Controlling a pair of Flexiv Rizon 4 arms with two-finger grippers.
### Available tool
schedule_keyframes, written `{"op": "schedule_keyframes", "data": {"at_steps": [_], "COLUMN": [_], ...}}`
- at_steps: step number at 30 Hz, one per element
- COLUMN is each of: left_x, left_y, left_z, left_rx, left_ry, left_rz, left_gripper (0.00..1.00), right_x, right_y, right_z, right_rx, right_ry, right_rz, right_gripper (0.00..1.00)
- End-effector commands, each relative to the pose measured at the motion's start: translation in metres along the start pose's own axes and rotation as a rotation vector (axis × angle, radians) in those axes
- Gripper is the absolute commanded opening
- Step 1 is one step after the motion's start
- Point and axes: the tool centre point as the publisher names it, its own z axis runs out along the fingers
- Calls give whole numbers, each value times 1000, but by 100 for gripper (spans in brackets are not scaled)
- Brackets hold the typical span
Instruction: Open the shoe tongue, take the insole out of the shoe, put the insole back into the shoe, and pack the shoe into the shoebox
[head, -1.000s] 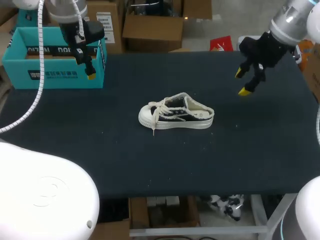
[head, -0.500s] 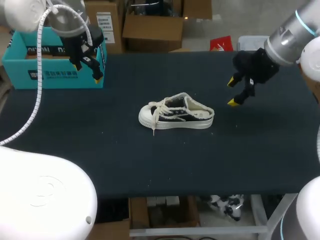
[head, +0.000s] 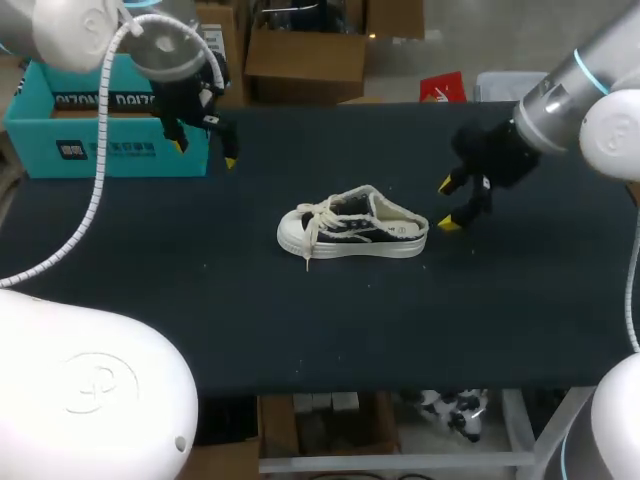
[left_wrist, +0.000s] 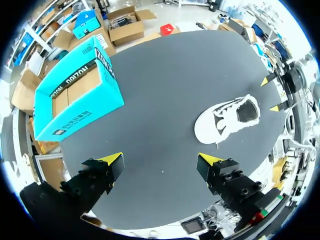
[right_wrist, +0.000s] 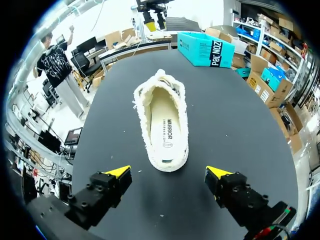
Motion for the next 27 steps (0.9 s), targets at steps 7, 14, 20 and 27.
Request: {"op": "schedule_keyframes", "data": {"at_steps": [7, 14, 20, 27], "left_x": [46, 67, 85, 98], "left_y": [-13, -21, -24, -28], "left_z": [7, 18, 26, 33], "left_rx": [-14, -27, -32, -36], "left_ry": [-27, -24, -16, -1], "left_rz": [-139, -145, -139, -123], "left_gripper": [100, 100, 100, 100], "right_x": [1, 10, 16, 16], "right_y": [-7, -5, -2, 3], "right_z": [42, 56, 73, 90], "right_rx": [-112, -138, -183, -214], "right_ry": [-37, -30, -26, -29], "right_rz": [29, 30, 30, 27], "right_gripper": [100, 100, 100, 100]}}
